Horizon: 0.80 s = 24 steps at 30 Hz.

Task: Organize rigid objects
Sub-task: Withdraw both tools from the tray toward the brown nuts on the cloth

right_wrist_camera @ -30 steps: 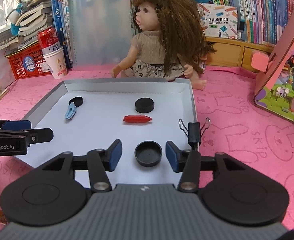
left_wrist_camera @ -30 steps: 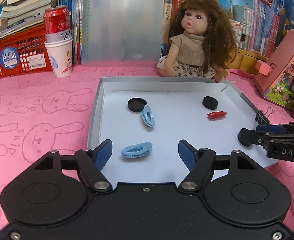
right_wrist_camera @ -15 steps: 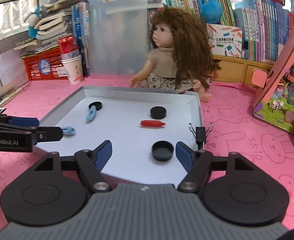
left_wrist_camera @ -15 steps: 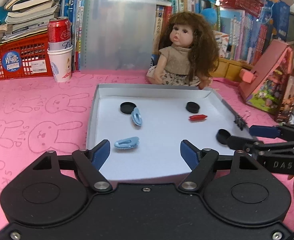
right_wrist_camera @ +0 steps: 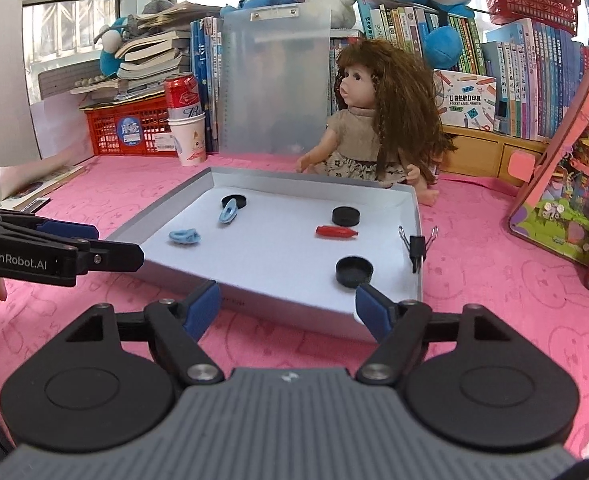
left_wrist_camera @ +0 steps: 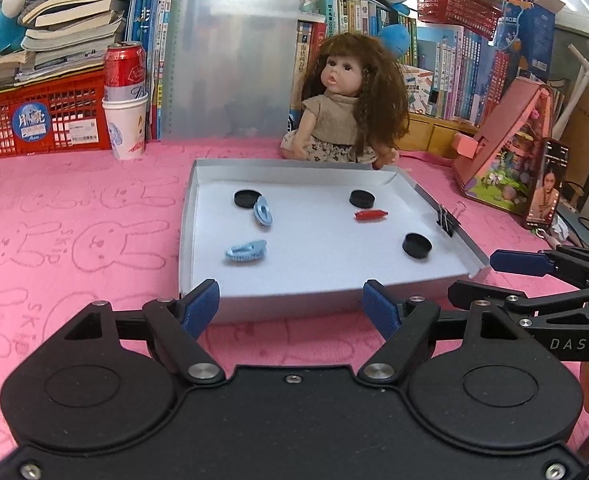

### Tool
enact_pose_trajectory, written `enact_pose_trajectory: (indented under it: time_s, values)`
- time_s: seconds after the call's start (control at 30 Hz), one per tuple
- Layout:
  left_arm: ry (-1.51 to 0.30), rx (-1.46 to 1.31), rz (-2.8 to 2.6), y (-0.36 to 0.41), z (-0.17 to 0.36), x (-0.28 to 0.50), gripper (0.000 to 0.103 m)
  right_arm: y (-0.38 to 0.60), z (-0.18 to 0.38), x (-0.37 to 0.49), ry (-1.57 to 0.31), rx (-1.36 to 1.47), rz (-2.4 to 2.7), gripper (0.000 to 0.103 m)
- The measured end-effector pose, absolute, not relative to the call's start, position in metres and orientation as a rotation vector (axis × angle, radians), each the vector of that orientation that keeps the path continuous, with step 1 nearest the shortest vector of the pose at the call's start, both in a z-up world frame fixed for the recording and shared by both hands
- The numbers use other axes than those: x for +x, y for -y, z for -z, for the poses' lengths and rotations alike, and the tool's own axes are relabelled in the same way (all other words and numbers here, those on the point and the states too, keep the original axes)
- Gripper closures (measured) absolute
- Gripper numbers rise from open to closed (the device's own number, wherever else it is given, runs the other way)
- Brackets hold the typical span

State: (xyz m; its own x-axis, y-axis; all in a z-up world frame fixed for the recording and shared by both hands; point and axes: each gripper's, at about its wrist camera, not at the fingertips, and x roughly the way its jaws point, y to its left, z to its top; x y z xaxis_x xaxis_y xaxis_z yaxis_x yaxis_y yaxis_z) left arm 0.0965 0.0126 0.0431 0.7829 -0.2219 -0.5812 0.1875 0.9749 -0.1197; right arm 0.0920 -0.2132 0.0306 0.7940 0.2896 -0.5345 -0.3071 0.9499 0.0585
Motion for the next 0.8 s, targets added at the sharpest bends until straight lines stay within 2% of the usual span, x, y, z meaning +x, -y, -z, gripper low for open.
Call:
enact_pose_trajectory:
  time_s: [0.5,0.8]
  values:
    - [-0.685,-0.039,0.197,-0.029,-0.018,0.053,0.027,0.210,-0.008,0.041,-0.568,-0.133,-0.342,0.016]
    - [-0.706,-0.043,0.201,-0.033,-0.008,0.037,0.039,0.199,0.001,0.024,-0.560,-0.172,-0.360,0.015]
